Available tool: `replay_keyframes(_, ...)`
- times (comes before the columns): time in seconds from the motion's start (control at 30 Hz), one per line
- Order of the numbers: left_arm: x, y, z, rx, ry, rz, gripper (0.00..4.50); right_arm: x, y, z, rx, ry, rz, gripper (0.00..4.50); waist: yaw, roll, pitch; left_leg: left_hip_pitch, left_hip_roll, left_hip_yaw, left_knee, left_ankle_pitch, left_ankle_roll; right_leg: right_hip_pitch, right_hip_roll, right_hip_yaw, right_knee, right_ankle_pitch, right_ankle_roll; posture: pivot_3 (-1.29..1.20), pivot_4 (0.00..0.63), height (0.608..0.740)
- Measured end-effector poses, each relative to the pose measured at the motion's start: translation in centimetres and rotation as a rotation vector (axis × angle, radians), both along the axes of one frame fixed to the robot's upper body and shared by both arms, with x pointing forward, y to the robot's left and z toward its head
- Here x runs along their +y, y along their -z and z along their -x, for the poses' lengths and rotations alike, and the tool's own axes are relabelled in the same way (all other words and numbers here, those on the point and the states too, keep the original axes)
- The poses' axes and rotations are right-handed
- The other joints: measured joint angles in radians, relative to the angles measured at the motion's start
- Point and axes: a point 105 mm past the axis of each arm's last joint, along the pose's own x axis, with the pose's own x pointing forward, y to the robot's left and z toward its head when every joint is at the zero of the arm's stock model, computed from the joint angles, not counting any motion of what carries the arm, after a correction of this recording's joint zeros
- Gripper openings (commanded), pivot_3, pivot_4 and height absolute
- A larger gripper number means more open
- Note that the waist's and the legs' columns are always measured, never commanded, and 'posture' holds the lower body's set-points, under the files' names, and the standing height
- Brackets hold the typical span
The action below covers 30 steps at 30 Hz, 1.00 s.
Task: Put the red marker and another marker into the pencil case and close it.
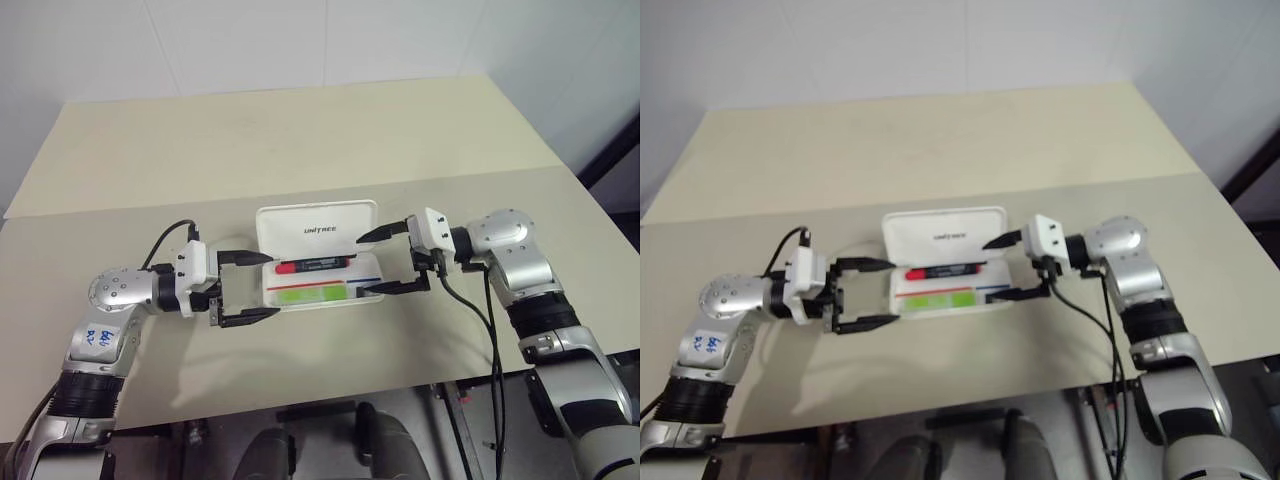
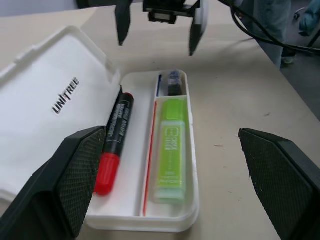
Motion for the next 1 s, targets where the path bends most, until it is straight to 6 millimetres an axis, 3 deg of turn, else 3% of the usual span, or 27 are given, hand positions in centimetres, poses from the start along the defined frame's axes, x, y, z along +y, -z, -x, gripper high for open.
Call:
replay_keyframes(0.13, 0.2, 0.4, -0.3, 0.021, -0.013, 0.008, 4.5, -1.8, 0.1, 0.9, 0.027, 0.071, -0.022, 4.47, -0.001, 0.0, 0.0, 0.0, 0.0, 0.002, 0.0, -0.001, 0.001, 0.0, 0.0, -0.001, 0.0, 0.0, 0.0, 0.0, 0.15, 0.74)
replay_keyframes(0.27, 0.3, 0.3, -0.5, 0.022, -0.024, 0.021, 4.5, -5.9, 0.8, 2.5, 0.059, 0.245, -0.047, 4.47, 0.013, 0.0, 0.0, 0.0, 0.001, 0.004, 0.0, -0.002, 0.001, 0.0, 0.0, -0.003, 0.0, 0.0, 0.0, 0.0, 0.15, 0.74)
replay_keyframes(0.43, 0.8, 0.1, -1.0, 0.025, -0.043, 0.045, 3.28, -7.9, 0.1, 2.9, 0.028, 0.363, -0.076, 4.5, -0.001, 0.0, 0.0, 0.004, 0.002, 0.008, 0.001, -0.002, 0.001, 0.001, 0.0, -0.002, 0.002, 0.001, -0.001, 0.0, 0.15, 0.74)
replay_keyframes(0.73, 1.2, 0.1, -1.3, 0.039, -0.057, 0.064, 0.07, -8.8, -0.3, 2.9, -0.001, 0.431, -0.085, 4.5, -0.001, 0.0, 0.0, 0.005, 0.003, 0.008, 0.001, -0.002, 0.001, 0.001, 0.001, -0.001, 0.002, 0.001, -0.002, 0.0, 0.15, 0.74)
replay_keyframes(1.0, 2.0, -0.3, -2.1, 0.015, -0.155, 0.111, 0.01, -8.8, -0.4, 2.9, -0.006, 0.436, -0.085, 4.5, -0.001, 0.0, 0.0, 0.005, 0.003, 0.009, 0.001, -0.002, 0.001, 0.001, 0.001, -0.001, 0.002, 0.001, -0.002, 0.0, 0.15, 0.74)
